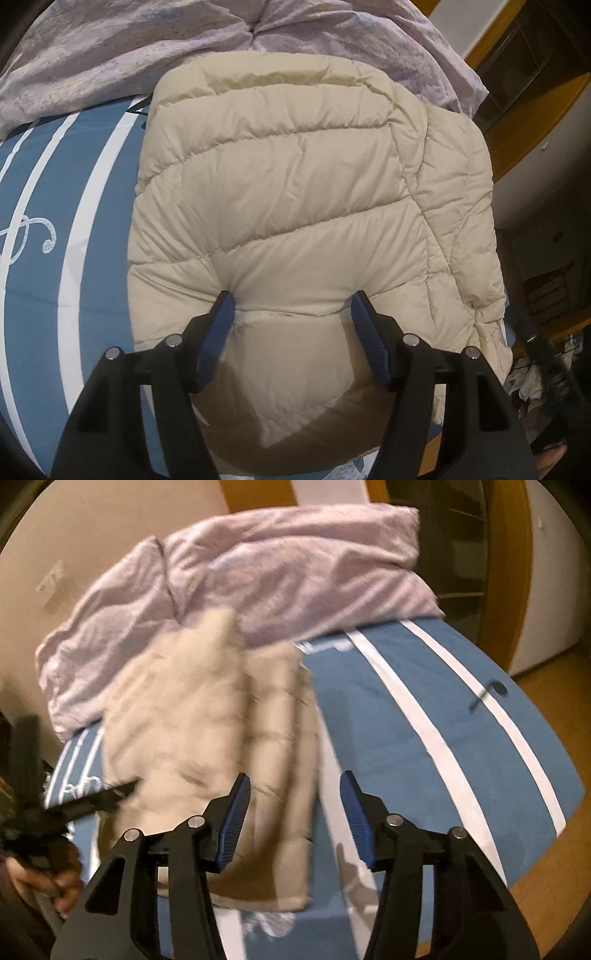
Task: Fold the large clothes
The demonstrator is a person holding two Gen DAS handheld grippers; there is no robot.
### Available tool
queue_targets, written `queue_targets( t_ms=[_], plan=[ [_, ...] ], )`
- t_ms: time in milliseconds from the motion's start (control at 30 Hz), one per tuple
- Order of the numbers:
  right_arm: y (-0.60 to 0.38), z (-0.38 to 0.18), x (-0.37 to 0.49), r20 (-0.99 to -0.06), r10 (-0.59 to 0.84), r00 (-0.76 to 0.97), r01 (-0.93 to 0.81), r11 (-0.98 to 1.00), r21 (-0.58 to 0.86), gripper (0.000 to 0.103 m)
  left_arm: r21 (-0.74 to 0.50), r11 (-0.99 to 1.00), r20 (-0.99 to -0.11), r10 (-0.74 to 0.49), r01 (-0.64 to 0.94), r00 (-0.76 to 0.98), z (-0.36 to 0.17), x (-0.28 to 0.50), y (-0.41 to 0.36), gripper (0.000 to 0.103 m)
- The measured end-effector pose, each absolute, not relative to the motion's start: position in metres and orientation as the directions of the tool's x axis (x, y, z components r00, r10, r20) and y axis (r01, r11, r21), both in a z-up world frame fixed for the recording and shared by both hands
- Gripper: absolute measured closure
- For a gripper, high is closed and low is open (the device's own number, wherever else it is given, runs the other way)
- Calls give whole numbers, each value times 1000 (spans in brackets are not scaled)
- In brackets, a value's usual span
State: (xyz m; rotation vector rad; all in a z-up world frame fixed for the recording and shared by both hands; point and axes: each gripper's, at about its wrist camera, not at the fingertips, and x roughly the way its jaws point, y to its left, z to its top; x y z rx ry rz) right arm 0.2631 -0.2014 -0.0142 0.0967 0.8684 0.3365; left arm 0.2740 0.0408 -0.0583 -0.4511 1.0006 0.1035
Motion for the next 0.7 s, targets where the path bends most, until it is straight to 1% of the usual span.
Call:
queue_targets(
  t_ms=[67,167,300,433,567,700],
  plan=[
    [-192,-7,264,-719,355,597,-282,932,226,58,-316,905,-832,-121,-284,541,-59,275,39,38],
    [-173,0,266,-710,399,580,-337,911,237,63,-311,908,-835,-119,-281,538,-60,277,38,38],
    [-149,-7,263,-724,427,542,-402,888,223,68,-312,908,-835,-123,-278,536,-61,278,39,38],
    [-134,-26,261,-768,399,501,-418,889,188,74,-322,906,-831,-133,-273,540,-60,277,44,38],
    [-134,-52,267,-817,329,474,-396,908,135,83,-324,909,-824,-134,-263,551,-57,274,46,38],
    [-137,-65,269,-833,303,464,-386,915,117,84,-308,920,-815,-123,-244,567,-50,272,41,38]
  ],
)
